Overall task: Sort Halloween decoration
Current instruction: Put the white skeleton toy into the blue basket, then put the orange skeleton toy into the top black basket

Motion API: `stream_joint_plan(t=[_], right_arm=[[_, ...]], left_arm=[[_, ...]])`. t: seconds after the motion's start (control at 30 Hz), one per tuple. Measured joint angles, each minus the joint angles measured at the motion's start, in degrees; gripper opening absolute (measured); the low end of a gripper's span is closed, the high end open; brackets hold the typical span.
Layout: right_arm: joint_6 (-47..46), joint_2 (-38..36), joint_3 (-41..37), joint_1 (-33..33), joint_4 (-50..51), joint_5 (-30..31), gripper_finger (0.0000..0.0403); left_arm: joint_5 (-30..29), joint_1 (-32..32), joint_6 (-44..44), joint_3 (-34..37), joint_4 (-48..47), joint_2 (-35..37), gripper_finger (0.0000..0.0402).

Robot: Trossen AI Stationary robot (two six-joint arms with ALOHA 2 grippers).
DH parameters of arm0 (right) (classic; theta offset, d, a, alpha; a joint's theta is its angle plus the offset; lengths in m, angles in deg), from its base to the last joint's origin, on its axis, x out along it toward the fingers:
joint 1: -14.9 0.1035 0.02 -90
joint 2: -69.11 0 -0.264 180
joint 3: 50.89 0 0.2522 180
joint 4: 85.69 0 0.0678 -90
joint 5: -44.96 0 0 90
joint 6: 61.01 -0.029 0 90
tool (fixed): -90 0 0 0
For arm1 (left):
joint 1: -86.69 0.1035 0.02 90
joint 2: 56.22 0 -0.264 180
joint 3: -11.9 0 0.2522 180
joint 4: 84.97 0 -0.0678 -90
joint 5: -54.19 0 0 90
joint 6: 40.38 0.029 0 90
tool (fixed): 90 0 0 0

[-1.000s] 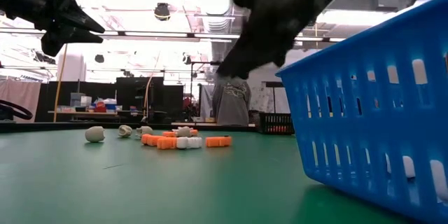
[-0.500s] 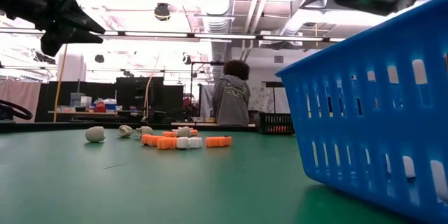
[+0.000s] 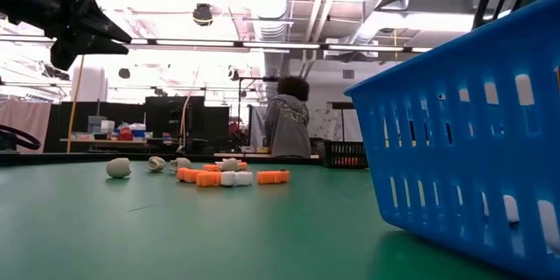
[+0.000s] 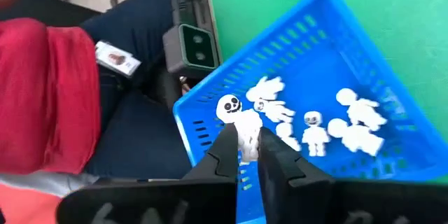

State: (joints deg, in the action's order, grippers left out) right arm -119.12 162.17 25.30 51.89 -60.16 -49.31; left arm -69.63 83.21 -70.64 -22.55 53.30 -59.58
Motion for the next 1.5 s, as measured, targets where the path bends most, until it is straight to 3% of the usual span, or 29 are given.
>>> stream_joint_plan(t=[0.33,0.57,0.73,1.1,1.3,1.5], right_arm=[[0.33,0.0,0.0,-0.48,0.62,-0.01,0.0095],[2.91,0.0,0.0,-2.07,1.28,-1.67,0.0108],[15.35,-0.11,0.0,-5.44,0.9,-0.26,0.0109],[50.08,-0.04,0.0,-20.48,-4.32,4.39,0.0109],[59.62,0.0,0.0,-25.13,-5.16,4.53,0.0109],[63.13,0.02,0.0,-26.72,-5.55,4.9,0.0109]], left_arm=[[0.0,-0.02,0.02,0.0,-0.11,-0.02,0.0121],[0.0,-0.02,0.02,0.0,-0.11,0.0,0.0121],[-0.02,0.0,0.61,0.0,-0.06,-0.01,0.0121],[0.0,-0.02,0.52,0.0,-0.04,-0.02,0.0121],[0.35,-0.01,0.5,0.0,-0.19,-0.01,0.0121],[0.19,-0.02,0.72,0.0,-0.86,0.0,0.0121]])
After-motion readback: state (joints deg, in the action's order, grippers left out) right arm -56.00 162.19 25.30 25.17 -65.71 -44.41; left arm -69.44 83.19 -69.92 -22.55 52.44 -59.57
